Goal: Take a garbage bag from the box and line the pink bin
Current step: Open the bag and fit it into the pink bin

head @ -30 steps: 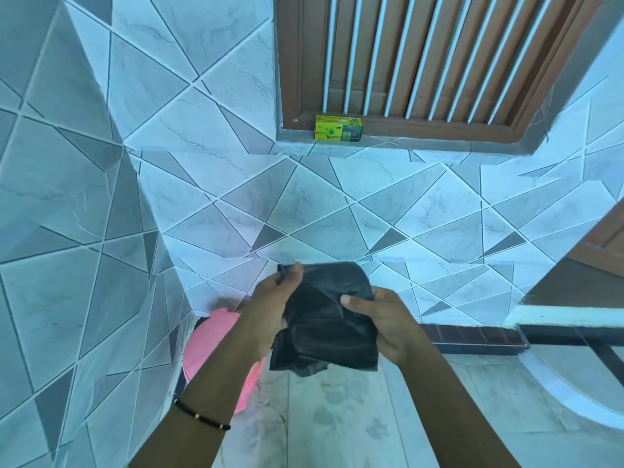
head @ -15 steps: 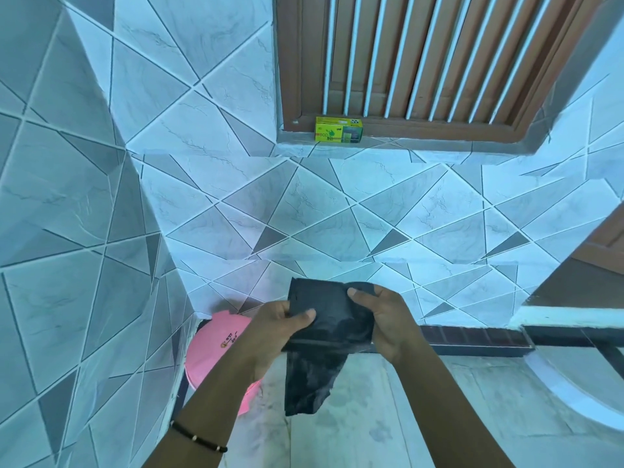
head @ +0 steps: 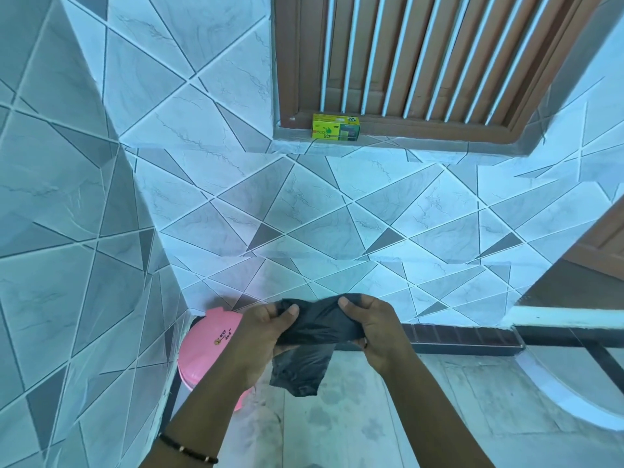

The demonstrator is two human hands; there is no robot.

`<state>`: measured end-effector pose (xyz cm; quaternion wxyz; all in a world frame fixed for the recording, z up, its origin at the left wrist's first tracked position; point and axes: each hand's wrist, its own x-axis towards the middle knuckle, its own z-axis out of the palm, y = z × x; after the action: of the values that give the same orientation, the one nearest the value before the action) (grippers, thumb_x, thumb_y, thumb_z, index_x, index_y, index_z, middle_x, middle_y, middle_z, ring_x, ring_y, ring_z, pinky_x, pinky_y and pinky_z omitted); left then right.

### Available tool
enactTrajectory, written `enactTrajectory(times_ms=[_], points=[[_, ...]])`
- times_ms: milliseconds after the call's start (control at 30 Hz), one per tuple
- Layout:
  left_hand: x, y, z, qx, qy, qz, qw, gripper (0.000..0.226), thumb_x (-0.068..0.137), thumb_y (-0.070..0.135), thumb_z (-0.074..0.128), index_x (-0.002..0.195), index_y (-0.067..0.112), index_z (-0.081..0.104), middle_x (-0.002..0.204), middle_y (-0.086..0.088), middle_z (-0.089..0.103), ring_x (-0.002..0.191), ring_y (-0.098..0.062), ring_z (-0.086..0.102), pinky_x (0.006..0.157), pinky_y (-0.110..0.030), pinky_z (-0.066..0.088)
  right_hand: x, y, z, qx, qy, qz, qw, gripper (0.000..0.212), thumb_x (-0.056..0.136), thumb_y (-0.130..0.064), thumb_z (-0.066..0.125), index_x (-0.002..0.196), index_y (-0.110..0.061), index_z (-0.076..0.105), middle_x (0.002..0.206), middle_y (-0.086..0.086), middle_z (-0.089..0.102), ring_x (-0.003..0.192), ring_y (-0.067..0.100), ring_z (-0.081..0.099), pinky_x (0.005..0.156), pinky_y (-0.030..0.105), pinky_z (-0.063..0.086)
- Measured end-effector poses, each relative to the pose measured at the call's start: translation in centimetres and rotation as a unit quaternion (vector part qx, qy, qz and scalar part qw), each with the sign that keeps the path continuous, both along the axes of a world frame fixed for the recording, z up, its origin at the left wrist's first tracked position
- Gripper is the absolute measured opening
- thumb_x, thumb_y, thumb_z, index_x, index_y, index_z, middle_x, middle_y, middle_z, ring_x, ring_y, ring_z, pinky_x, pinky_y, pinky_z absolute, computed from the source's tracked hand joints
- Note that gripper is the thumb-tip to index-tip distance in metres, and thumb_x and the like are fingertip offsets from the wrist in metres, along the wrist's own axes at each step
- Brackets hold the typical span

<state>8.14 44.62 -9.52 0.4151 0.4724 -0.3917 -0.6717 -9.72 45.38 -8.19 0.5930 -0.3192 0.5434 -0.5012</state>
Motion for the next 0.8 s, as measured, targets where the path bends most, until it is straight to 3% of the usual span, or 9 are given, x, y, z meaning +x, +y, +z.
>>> enactTrajectory(times_ms=[100, 200, 300, 367, 467, 533, 600, 667, 800], points=[[-0.3, 0.4, 0.4, -0.019, -0.025, 0.022, 0.999, 0.016, 0.088, 0.017, 0.059, 0.090, 0.007, 0.072, 0.079, -0.006, 0.076, 0.070, -0.014, 0.071, 0.061, -0.025, 0.058, 0.3, 0.2, -0.2, -0.004, -0.008, 0.015, 1.000, 0.016, 0.084, -0.013, 0.064, 0.093, -0.001, 0.070, 0.082, 0.011, 0.073, 0.071, 0.022, 0.069, 0.059, 0.031, 0.055], [-0.8, 0.5, 0.8, -0.033, -0.030, 0.071, 0.997, 0.014, 0.085, 0.017, 0.065, 0.071, 0.013, 0.068, 0.058, 0.005, 0.072, 0.052, -0.005, 0.067, 0.048, -0.018, 0.053, 0.8, 0.3, -0.3, 0.003, -0.026, 0.022, 0.999, 0.027, 0.079, -0.025, 0.067, 0.093, -0.002, 0.070, 0.086, 0.016, 0.071, 0.075, 0.029, 0.066, 0.069, 0.040, 0.048], [-0.7, 0.6, 0.8, -0.040, -0.027, 0.078, 0.996, 0.017, 0.089, 0.021, 0.059, 0.075, 0.015, 0.068, 0.058, 0.009, 0.071, 0.053, -0.001, 0.065, 0.047, -0.017, 0.052, 1.0, 0.6, -0.3, 0.016, -0.003, 0.031, 0.999, 0.028, 0.082, -0.032, 0.066, 0.087, -0.005, 0.070, 0.075, 0.011, 0.070, 0.062, 0.023, 0.060, 0.060, 0.033, 0.043], [-0.5, 0.7, 0.6, -0.031, -0.001, 0.061, 0.998, 0.017, 0.093, 0.018, 0.053, 0.085, 0.014, 0.068, 0.070, 0.006, 0.074, 0.064, -0.004, 0.069, 0.053, -0.019, 0.055, 1.0, 0.6, -0.6, 0.027, 0.096, 0.016, 0.995, 0.027, 0.082, -0.032, 0.068, 0.090, -0.006, 0.067, 0.079, 0.009, 0.069, 0.063, 0.020, 0.060, 0.058, 0.035, 0.050], [-0.3, 0.8, 0.5, -0.029, 0.000, 0.060, 0.998, 0.016, 0.093, 0.011, 0.052, 0.088, 0.013, 0.067, 0.072, 0.004, 0.075, 0.068, -0.007, 0.071, 0.056, -0.020, 0.055, 1.2, 1.0, -1.0, -0.042, 0.358, -0.051, 0.932, 0.037, 0.078, -0.038, 0.071, 0.107, -0.021, 0.055, 0.108, -0.002, 0.056, 0.092, 0.015, 0.057, 0.079, 0.033, 0.050], [-0.5, 0.8, 0.6, -0.041, -0.014, 0.083, 0.996, 0.013, 0.090, 0.012, 0.057, 0.084, 0.013, 0.069, 0.069, 0.004, 0.075, 0.065, -0.007, 0.070, 0.055, -0.018, 0.055, 1.5, 1.5, -0.1, -0.154, 0.377, -0.047, 0.912, 0.043, 0.072, -0.044, 0.072, 0.110, -0.032, 0.053, 0.113, -0.014, 0.050, 0.100, 0.007, 0.052, 0.080, 0.023, 0.044], [-0.8, 0.9, 0.9, -0.053, -0.023, 0.107, 0.993, 0.010, 0.087, 0.011, 0.062, 0.080, 0.012, 0.069, 0.064, 0.003, 0.074, 0.060, -0.008, 0.070, 0.053, -0.018, 0.054, 2.1, 1.7, 0.7, -0.203, 0.382, 0.053, 0.900, 0.042, 0.065, -0.044, 0.073, 0.103, -0.035, 0.056, 0.106, -0.017, 0.055, 0.101, 0.003, 0.052, 0.080, 0.019, 0.044], [-1.0, 0.9, 1.1, -0.063, -0.024, 0.124, 0.990, 0.007, 0.084, 0.010, 0.065, 0.078, 0.007, 0.068, 0.059, 0.001, 0.072, 0.054, -0.010, 0.067, 0.051, -0.019, 0.054, 2.7, 1.6, 1.0, -0.187, 0.412, 0.142, 0.881, 0.036, 0.065, -0.038, 0.075, 0.097, -0.031, 0.060, 0.096, -0.014, 0.061, 0.093, 0.005, 0.056, 0.074, 0.021, 0.046], [-0.9, 1.1, 1.2, -0.071, -0.059, 0.123, 0.988, 0.014, 0.082, 0.020, 0.068, 0.077, 0.007, 0.066, 0.052, 0.007, 0.066, 0.047, -0.005, 0.059, 0.045, -0.015, 0.049, 3.1, 1.2, 0.9, -0.193, 0.413, 0.096, 0.885, 0.004, 0.078, -0.014, 0.066, 0.075, -0.016, 0.069, 0.069, -0.002, 0.067, 0.064, 0.012, 0.059, 0.062, 0.028, 0.048]])
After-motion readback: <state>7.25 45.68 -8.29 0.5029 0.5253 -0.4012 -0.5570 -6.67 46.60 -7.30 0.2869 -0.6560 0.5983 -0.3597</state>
